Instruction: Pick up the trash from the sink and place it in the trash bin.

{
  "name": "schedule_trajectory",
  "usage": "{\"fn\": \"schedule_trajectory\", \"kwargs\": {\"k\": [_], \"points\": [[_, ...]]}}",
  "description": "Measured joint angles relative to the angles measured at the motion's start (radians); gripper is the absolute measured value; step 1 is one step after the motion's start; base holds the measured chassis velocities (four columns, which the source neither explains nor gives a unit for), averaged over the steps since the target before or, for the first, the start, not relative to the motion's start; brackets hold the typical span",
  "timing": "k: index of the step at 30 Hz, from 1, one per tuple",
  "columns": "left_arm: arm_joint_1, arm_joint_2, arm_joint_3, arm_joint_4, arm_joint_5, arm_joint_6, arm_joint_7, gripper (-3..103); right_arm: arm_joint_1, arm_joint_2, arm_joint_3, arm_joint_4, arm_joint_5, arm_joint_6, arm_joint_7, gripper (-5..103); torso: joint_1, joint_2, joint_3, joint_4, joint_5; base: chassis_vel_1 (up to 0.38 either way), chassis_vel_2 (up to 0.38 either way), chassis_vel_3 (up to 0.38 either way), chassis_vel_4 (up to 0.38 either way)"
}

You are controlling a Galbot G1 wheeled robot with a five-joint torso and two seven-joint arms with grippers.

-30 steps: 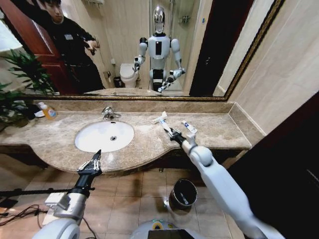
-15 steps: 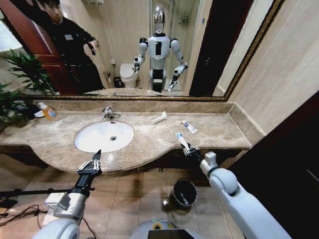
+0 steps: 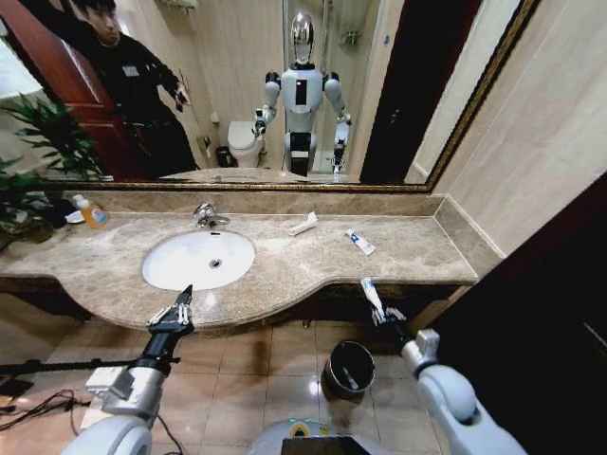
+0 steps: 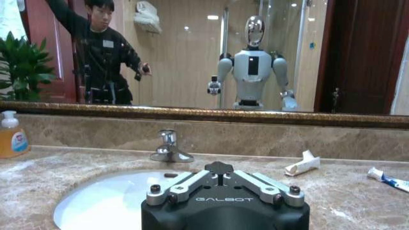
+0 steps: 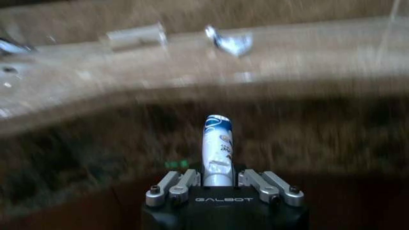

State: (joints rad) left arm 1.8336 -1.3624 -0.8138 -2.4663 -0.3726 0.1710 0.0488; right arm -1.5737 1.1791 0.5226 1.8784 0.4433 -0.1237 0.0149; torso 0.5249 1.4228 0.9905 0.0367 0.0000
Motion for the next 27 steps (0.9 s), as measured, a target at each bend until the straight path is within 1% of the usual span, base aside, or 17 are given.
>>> {"fn": "schedule_trajectory", "kwargs": {"k": [4, 5, 8, 9, 10, 12, 13, 16, 17, 21, 27], "points": [[0.0, 0.0, 0.0, 0.0, 0.0, 0.0, 0.0, 0, 0.065, 0.043, -0.034, -0.201, -0.031, 0.08, 0.013, 25, 0.0, 0.0, 0.0, 0.0002, 0.0001, 0.0, 0.0, 0.0, 0.0], [0.0, 0.0, 0.0, 0.0, 0.0, 0.0, 0.0, 0, 0.065, 0.043, -0.034, -0.201, -0.031, 0.08, 0.013, 25, 0.0, 0.0, 0.0, 0.0002, 0.0001, 0.0, 0.0, 0.0, 0.0], [0.0, 0.0, 0.0, 0.0, 0.0, 0.0, 0.0, 0, 0.11, 0.063, -0.055, -0.349, -0.048, 0.128, 0.023, 25, 0.0, 0.0, 0.0, 0.0002, 0.0, 0.0, 0.0, 0.0, 0.0], [0.0, 0.0, 0.0, 0.0, 0.0, 0.0, 0.0, 0, 0.11, 0.063, -0.055, -0.349, -0.048, 0.128, 0.023, 25, 0.0, 0.0, 0.0, 0.0002, 0.0, 0.0, 0.0, 0.0, 0.0], [0.0, 0.0, 0.0, 0.0, 0.0, 0.0, 0.0, 0, 0.134, 0.076, -0.062, -0.434, -0.048, 0.15, 0.026, 25, 0.0, 0.0, 0.0, 0.0001, 0.0, 0.0, 0.0, 0.0, 0.0], [0.0, 0.0, 0.0, 0.0, 0.0, 0.0, 0.0, 0, 0.164, 0.092, -0.072, -0.541, -0.046, 0.181, 0.033, 25, 0.0, 0.0, 0.0, 0.0001, 0.0001, 0.0, 0.0, 0.0, 0.0], [0.0, 0.0, 0.0, 0.0, 0.0, 0.0, 0.0, 0, 0.164, 0.092, -0.072, -0.541, -0.046, 0.181, 0.033, 25, 0.0, 0.0, 0.0, 0.0001, 0.0001, 0.0, 0.0, 0.0, 0.0], [0.0, 0.0, 0.0, 0.0, 0.0, 0.0, 0.0, 0, 0.2, 0.115, -0.084, -0.664, -0.053, 0.222, 0.035, 25, 0.0, 0.0, 0.0, 0.0001, 0.0, 0.0, 0.0, 0.0, 0.0], [0.0, 0.0, 0.0, 0.0, 0.0, 0.0, 0.0, 0, 0.2, 0.115, -0.084, -0.664, -0.053, 0.222, 0.035, 25, 0.0, 0.0, 0.0, 0.0001, 0.0, 0.0, 0.0, 0.0, 0.0], [0.0, 0.0, 0.0, 0.0, 0.0, 0.0, 0.0, 0, 0.273, 0.154, -0.087, -0.823, -0.088, 0.249, 0.035, 25, 0.0, 0.0, 0.0, 0.0001, 0.0, 0.0, 0.0, 0.0, 0.0], [0.0, 0.0, 0.0, 0.0, 0.0, 0.0, 0.0, 0, 0.317, 0.191, -0.086, -0.918, -0.112, 0.256, 0.032, 25, 0.0, 0.0, 0.0, 0.0002, -0.0003, 0.0, 0.0, 0.0, 0.0]]}}
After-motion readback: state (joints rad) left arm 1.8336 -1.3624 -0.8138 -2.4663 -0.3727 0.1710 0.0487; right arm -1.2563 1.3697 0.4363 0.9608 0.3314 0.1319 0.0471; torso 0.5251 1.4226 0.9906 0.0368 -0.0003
